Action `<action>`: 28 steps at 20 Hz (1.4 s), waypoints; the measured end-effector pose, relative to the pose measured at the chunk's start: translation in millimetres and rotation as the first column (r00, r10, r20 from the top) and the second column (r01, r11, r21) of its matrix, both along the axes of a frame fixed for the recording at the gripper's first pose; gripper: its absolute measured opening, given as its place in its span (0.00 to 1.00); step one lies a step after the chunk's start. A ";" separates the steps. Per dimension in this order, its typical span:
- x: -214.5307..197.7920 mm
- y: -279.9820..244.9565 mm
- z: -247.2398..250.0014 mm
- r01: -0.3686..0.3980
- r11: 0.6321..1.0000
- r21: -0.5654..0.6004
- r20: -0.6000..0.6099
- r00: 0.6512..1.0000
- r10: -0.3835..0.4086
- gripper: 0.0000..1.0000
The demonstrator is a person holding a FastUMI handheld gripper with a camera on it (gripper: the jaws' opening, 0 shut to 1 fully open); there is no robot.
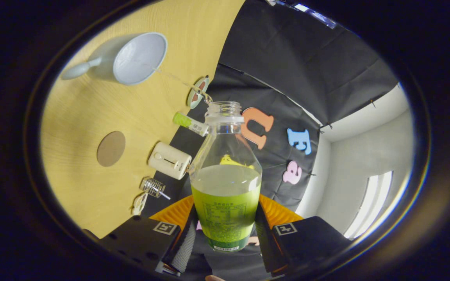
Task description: Take the bottle from table, then pour the juice into the cup, finally place the bottle on the coaster
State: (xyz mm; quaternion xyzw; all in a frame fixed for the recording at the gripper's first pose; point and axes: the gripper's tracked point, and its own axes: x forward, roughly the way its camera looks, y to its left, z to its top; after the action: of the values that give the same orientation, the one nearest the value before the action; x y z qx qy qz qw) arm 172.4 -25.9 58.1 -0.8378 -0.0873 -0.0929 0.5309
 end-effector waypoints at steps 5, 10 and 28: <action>1.7 3.3 4.4 -0.011 1.000 -0.029 0.015 1.000 0.012 0.76; 0.8 6.3 8.8 -0.010 0.998 -0.061 0.034 0.999 0.012 0.76; -6.0 26.2 13.5 -0.059 0.981 -0.187 0.076 0.994 0.075 0.75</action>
State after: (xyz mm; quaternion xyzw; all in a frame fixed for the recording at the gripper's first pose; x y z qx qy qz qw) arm 166.4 0.3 71.6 -0.8753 -0.1455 -0.1009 0.4500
